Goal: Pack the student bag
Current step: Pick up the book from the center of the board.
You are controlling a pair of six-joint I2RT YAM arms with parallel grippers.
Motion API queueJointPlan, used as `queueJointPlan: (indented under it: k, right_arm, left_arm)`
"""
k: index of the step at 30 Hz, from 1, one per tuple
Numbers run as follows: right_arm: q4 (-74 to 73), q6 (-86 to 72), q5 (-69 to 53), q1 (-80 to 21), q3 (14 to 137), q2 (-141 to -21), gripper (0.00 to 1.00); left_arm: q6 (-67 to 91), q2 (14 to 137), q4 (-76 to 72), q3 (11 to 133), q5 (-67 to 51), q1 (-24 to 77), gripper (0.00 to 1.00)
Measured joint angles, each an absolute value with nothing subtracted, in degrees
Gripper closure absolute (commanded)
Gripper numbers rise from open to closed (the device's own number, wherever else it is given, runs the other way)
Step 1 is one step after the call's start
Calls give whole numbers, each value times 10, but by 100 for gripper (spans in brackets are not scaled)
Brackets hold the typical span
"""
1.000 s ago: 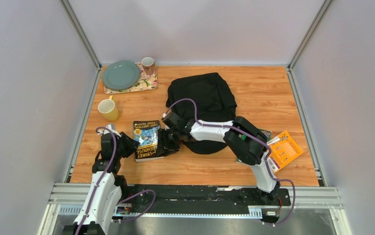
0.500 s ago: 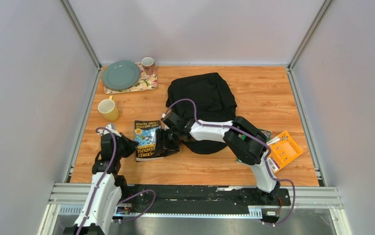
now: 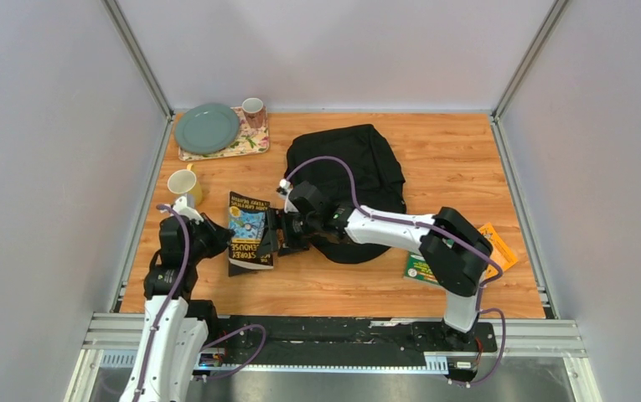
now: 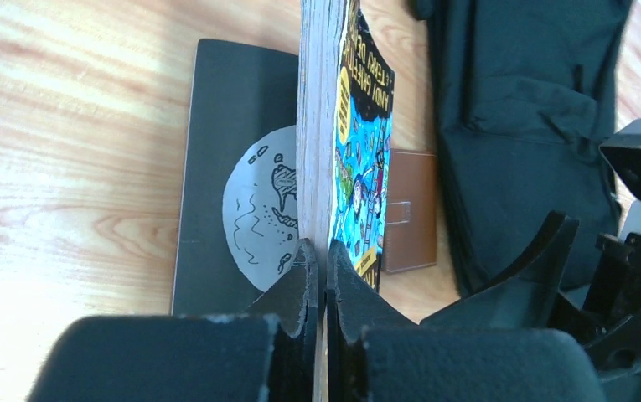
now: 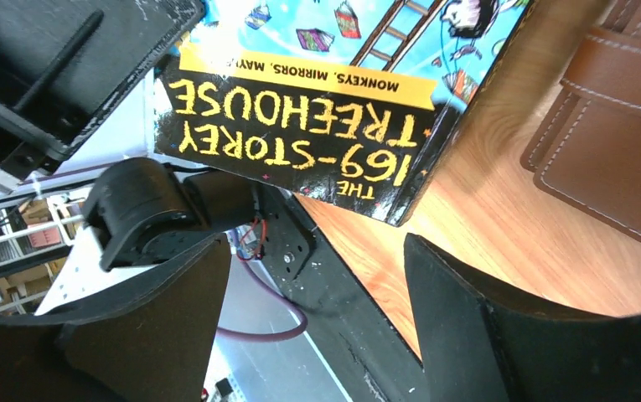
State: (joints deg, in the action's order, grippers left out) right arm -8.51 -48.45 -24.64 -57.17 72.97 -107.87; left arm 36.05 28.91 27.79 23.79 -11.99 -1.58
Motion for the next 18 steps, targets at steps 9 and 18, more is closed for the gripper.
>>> queueJointPlan:
  k: [9, 18]
  right_arm:
    - [-22, -503, -249, -524, 678, -1030, 19]
    - [26, -512, -257, -495, 623, -989, 18]
  left_arm:
    - [359, 313, 226, 296, -248, -16, 100]
    - [419, 330, 78, 283, -371, -16, 100]
